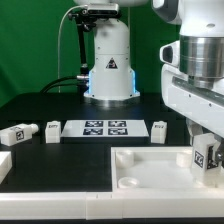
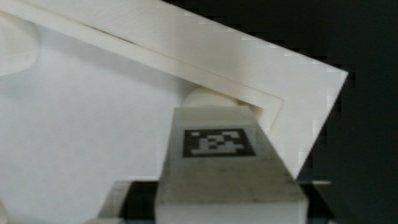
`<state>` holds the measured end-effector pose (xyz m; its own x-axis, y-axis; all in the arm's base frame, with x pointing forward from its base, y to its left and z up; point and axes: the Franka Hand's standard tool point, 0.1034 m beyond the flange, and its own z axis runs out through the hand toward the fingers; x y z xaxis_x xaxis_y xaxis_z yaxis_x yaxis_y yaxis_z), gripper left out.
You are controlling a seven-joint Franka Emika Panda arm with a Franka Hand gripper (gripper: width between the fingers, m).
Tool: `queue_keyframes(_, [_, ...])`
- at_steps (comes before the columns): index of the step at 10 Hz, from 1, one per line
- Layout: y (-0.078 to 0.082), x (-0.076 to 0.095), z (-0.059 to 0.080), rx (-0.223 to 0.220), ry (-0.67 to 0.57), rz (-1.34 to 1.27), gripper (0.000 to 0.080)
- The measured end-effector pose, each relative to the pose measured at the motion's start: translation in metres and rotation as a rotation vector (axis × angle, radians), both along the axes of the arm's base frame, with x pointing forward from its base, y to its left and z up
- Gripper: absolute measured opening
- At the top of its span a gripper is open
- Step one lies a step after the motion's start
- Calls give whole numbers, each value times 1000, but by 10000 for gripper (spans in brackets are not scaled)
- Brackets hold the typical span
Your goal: Assemble one leg
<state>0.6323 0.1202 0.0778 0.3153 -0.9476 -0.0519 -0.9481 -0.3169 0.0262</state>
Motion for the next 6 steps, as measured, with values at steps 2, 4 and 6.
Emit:
queue_keyframes(2, [0,0,-1,3,-3,83,532])
queue_keyframes(4, [1,0,-2,10,-4,116,613])
queue_keyframes(6, [0,-1,-3,22,-15,411,643])
